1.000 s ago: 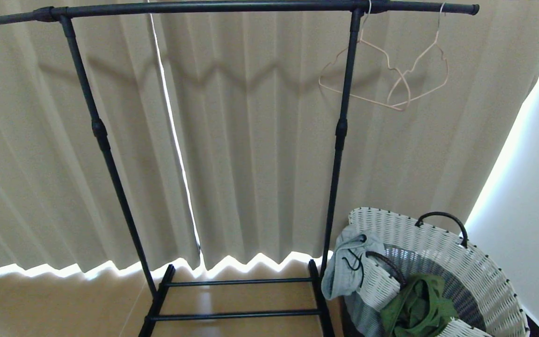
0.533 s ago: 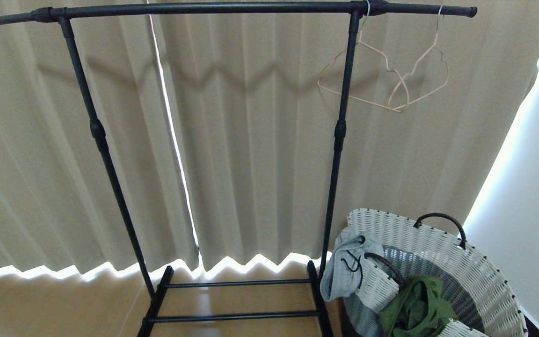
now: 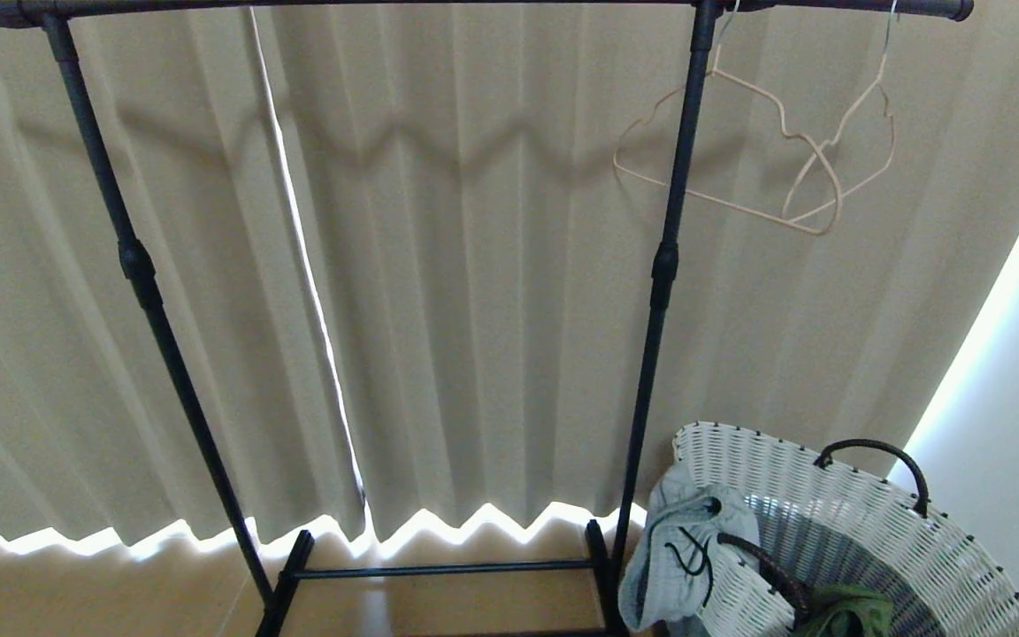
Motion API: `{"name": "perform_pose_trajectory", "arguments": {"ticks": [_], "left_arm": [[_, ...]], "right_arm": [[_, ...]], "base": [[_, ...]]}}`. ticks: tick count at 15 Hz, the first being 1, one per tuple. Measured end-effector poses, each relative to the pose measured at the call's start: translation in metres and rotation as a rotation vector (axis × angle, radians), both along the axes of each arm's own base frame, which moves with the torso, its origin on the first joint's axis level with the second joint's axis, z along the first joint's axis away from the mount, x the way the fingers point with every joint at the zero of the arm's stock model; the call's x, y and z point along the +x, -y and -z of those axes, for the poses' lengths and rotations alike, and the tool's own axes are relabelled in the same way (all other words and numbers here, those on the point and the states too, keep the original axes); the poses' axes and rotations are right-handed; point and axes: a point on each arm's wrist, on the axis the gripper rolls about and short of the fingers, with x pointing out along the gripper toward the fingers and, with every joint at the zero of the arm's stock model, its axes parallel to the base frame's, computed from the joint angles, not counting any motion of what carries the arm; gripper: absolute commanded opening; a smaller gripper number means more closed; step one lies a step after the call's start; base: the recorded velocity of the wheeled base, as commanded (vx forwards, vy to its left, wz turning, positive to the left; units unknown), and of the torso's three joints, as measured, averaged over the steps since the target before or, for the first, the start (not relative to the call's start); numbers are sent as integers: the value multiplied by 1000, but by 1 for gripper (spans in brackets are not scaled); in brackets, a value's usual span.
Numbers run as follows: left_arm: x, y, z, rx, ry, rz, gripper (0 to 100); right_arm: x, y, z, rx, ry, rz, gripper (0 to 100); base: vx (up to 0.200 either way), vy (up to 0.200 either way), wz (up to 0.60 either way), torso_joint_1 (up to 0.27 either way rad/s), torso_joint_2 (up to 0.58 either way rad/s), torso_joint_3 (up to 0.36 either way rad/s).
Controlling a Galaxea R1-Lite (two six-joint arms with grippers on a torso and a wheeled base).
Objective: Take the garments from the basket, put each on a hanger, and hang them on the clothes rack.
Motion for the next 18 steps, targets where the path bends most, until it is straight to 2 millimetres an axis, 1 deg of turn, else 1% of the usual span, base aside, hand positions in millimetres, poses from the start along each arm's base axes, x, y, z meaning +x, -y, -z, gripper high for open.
{"name": "perform_pose_trajectory", "arguments": {"ticks": [2,4,6,8,11,14,17,18], "left_arm": [[0,0,0,0,1,0,100],[0,0,0,0,1,0,100],[0,0,0,0,1,0,100],[0,0,0,0,1,0,100],[0,0,0,0,1,1,100],[0,0,0,-1,1,0,100],[0,0,0,-1,1,0,100],[0,0,0,0,1,0,100]], "right_arm": [[-4,0,-20,-40,-8,-11,100],[-1,1,-38,-91,-55,-26,100],[13,1,-51,-151,-162,-37,100],[35,0,-59,-237,-304,-49,100],[72,-1,-56,-324,-550,-75,100],[108,-1,-45,-355,-755,-102,100],[144,-1,-29,-412,-879,-143,100],[151,-1,-23,-437,-916,-164,100]], "base": [[0,0,0,0,0,0],[0,0,0,0,0,0],[0,0,0,0,0,0],[0,0,0,0,0,0],[0,0,0,0,0,0],[0,0,0,0,0,0],[0,0,0,0,0,0],[0,0,0,0,0,0]]}}
